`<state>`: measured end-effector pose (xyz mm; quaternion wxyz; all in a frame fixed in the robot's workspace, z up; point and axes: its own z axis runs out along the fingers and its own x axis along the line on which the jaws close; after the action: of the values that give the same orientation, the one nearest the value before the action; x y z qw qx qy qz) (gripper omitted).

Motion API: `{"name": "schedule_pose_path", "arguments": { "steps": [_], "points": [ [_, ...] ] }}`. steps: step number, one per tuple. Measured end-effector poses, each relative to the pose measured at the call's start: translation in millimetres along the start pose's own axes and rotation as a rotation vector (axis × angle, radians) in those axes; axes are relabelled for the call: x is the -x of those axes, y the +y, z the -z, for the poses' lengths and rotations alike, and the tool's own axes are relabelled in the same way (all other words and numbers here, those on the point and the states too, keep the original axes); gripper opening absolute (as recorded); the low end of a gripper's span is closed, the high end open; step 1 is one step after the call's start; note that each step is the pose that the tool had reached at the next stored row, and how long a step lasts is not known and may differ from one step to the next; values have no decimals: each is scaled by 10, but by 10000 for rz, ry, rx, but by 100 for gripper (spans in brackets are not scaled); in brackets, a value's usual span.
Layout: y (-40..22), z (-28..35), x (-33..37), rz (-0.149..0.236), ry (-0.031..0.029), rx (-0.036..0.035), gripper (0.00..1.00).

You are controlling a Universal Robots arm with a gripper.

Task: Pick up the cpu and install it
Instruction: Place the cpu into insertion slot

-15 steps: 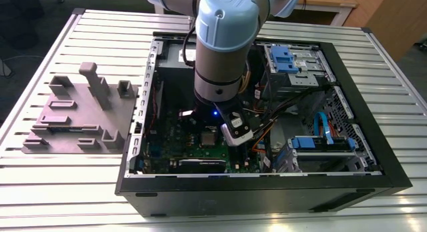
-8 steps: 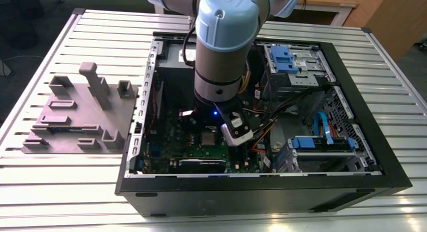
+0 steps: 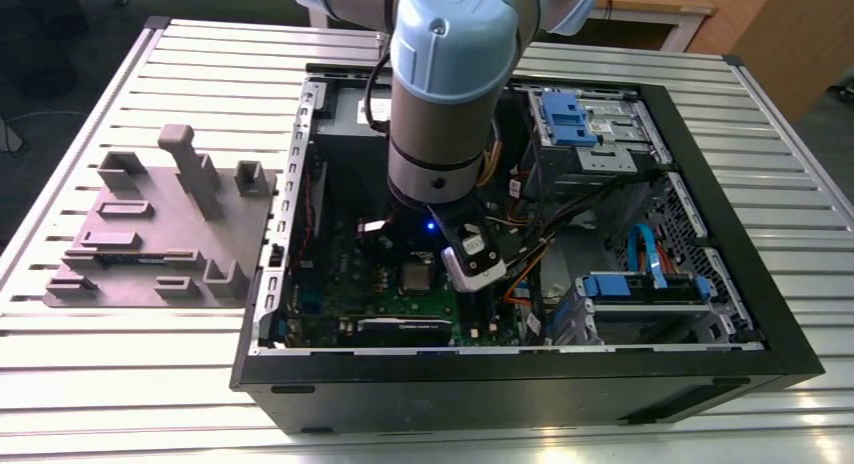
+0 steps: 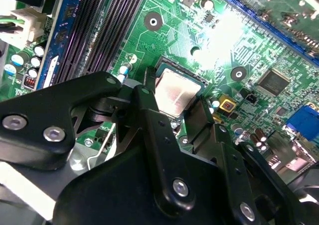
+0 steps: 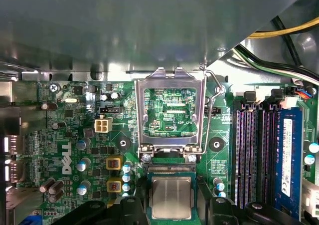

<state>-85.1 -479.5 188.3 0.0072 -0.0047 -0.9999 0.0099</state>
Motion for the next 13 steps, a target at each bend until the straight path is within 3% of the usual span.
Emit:
{"name": "schedule_pose_path", "arguments": {
  "steps": [13],
  "points": [
    [-1,22,6,0,2,-6,47]
  ]
}}
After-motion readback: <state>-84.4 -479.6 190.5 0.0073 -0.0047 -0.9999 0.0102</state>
